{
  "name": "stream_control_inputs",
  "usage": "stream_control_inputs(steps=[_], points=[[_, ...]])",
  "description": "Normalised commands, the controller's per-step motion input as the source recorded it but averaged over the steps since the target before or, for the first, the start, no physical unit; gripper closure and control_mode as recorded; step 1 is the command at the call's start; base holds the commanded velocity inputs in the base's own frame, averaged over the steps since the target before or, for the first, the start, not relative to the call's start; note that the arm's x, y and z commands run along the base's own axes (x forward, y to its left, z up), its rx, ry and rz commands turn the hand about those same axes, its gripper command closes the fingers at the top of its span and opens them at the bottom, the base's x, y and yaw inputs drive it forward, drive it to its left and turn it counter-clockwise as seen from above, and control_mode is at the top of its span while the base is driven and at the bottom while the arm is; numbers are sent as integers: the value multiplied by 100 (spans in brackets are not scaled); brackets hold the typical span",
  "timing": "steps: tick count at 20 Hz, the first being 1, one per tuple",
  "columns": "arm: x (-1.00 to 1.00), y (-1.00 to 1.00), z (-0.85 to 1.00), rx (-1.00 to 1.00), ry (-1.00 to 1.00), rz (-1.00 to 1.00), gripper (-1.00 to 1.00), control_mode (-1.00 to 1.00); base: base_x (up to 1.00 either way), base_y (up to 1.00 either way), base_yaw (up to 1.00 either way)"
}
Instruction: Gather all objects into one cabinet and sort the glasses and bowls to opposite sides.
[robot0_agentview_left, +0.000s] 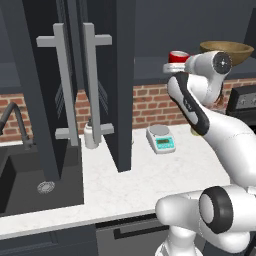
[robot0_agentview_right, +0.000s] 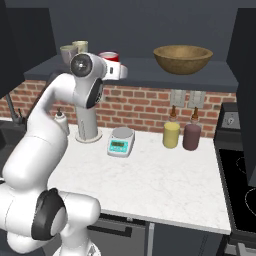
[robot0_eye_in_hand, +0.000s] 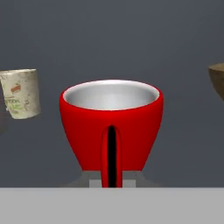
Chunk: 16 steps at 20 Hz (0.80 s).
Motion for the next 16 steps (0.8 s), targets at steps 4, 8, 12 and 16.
stream_control_inputs(steps=[4,8,12,16], points=[[-9,53,0,0,1,26,100,-100,0,0,0],[0,53,0,0,8,26,100,-100,0,0,0],[0,52,0,0,13,22,100,-100,0,0,0],[0,48,0,0,15,20,100,-100,0,0,0]])
